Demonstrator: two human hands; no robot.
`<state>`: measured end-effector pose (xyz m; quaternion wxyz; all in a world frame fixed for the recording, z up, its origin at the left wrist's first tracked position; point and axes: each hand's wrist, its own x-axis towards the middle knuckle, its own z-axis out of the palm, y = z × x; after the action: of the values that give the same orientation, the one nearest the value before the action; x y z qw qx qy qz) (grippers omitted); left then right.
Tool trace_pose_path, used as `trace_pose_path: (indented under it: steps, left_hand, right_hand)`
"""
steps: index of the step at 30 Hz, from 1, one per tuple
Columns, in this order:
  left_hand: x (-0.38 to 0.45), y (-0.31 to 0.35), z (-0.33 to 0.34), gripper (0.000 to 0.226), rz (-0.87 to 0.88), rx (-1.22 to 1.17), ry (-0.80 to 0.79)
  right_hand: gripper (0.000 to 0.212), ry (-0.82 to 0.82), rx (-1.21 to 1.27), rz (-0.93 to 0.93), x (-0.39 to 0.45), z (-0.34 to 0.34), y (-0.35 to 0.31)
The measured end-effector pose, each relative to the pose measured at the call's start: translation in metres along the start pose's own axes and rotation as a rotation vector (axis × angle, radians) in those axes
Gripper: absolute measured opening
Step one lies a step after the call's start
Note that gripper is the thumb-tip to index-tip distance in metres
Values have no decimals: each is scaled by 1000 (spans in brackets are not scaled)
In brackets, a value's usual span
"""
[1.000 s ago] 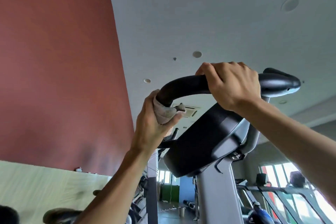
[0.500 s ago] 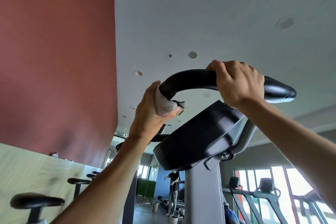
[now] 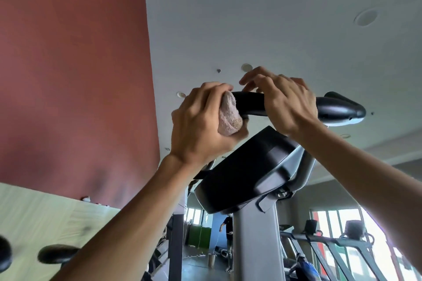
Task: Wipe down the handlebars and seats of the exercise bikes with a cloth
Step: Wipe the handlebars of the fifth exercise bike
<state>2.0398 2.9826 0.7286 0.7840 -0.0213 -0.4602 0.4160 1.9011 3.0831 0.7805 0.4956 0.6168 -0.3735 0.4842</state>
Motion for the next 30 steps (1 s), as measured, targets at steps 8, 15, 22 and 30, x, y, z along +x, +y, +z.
trace_pose_path:
  steps: [8,15,22,30]
  left_hand:
    - [30,35,-6,60,165,400,-223]
    - [52,84,43,61,361,636,-477]
    - [47,101,82,43,453,679,-369]
    - [45,77,49,77,506,662,-391]
  right_hand:
    - [45,-118,775,-184,-1,-28,29]
    - [35,145,531,-42,-17,-60,111]
    - [52,112,303,-10,-35,-32,179]
    - [60,107,301,-12,-40,-31,185]
